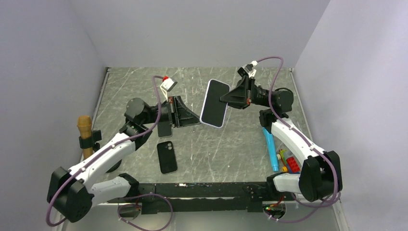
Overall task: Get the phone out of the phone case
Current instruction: Remove the phone case from the phone.
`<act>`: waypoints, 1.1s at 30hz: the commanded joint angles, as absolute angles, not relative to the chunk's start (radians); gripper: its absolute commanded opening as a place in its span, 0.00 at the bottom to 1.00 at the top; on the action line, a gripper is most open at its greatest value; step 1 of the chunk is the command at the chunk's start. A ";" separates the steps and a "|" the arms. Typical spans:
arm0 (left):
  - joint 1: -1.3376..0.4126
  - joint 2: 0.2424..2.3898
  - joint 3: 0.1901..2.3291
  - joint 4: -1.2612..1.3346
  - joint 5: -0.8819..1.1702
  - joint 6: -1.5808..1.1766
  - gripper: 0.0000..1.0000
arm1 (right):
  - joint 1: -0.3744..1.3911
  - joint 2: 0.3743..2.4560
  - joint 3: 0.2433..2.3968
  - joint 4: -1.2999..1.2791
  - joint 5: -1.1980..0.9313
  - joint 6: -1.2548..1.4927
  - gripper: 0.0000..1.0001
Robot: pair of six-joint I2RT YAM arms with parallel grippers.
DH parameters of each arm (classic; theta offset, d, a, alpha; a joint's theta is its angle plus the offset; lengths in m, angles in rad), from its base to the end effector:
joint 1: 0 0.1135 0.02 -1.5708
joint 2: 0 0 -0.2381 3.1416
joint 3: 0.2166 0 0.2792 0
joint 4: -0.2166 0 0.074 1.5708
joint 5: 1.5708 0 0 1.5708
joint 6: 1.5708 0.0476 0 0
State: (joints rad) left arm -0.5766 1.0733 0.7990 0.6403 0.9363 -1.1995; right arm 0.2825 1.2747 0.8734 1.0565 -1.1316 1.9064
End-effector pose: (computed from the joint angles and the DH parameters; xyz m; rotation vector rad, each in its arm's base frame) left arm 0.2143 -0.1851 0.3432 0.5374 1.6078 -1.9766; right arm 0.2758 0.1249 0.3474 -0.1741 1.7531 2.2624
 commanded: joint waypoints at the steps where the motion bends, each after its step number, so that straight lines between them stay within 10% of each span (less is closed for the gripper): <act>1: -0.553 1.147 0.772 0.644 0.894 -1.219 0.00 | 0.337 1.229 0.921 1.316 -1.087 2.162 0.00; 6: -0.553 1.146 0.824 0.566 0.881 -1.192 0.01 | 0.341 1.172 0.930 1.038 -1.118 1.950 0.00; 10: -0.553 1.042 0.849 0.327 0.845 -1.051 0.49 | 0.317 1.146 0.985 0.630 -1.098 1.630 0.00; 14: -0.554 0.909 0.806 0.243 0.738 -1.023 0.76 | 0.281 1.169 1.046 0.350 -1.073 1.404 0.00; 33: -0.553 0.972 0.896 0.205 0.609 -1.027 0.46 | 0.245 1.252 1.082 0.355 -1.081 1.346 0.00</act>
